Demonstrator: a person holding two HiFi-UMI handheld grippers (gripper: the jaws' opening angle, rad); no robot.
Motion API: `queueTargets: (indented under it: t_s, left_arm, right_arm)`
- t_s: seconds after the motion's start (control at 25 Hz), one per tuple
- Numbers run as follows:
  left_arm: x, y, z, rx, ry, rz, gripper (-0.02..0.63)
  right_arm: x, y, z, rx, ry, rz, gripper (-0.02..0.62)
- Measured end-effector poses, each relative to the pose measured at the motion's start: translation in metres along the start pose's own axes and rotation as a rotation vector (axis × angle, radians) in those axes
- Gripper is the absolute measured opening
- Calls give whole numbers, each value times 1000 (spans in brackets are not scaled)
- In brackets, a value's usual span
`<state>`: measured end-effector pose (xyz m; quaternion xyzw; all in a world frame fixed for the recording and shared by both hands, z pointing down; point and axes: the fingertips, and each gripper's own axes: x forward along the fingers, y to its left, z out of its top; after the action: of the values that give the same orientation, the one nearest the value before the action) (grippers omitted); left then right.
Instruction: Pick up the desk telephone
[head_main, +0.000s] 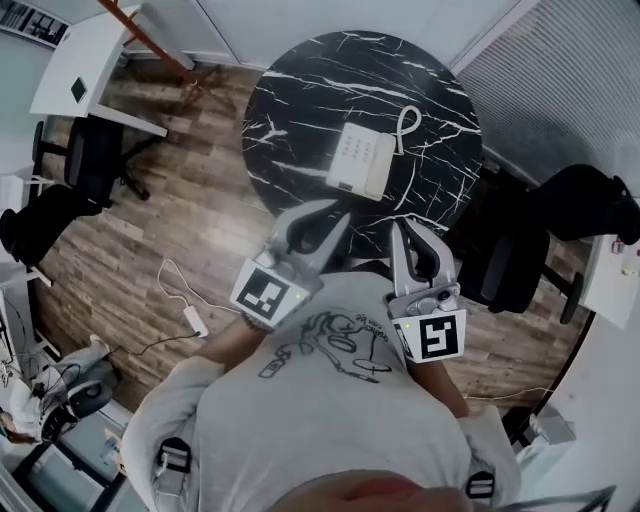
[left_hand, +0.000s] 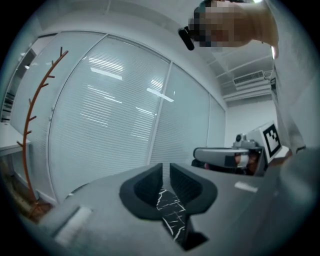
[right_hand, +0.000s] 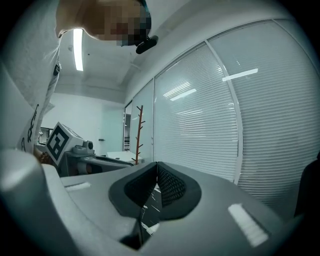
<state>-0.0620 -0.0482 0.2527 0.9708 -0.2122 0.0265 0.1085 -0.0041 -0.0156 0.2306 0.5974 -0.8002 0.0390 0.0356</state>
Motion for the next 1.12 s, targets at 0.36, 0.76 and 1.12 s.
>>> queueTargets:
  t_s: [0.36,0.76,1.12]
  left_arm:
    - [28,32,-24,-54,63,12,52]
    - [72,79,-101,-90,214,75,147]
    - [114,138,-220,-130,350,99,234]
  right_arm:
    - [26,-31,-33,41,74,-4,33]
    - [55,-90,-112,162,175,-14,107]
    - [91,-127,-246,390,297,-11,276]
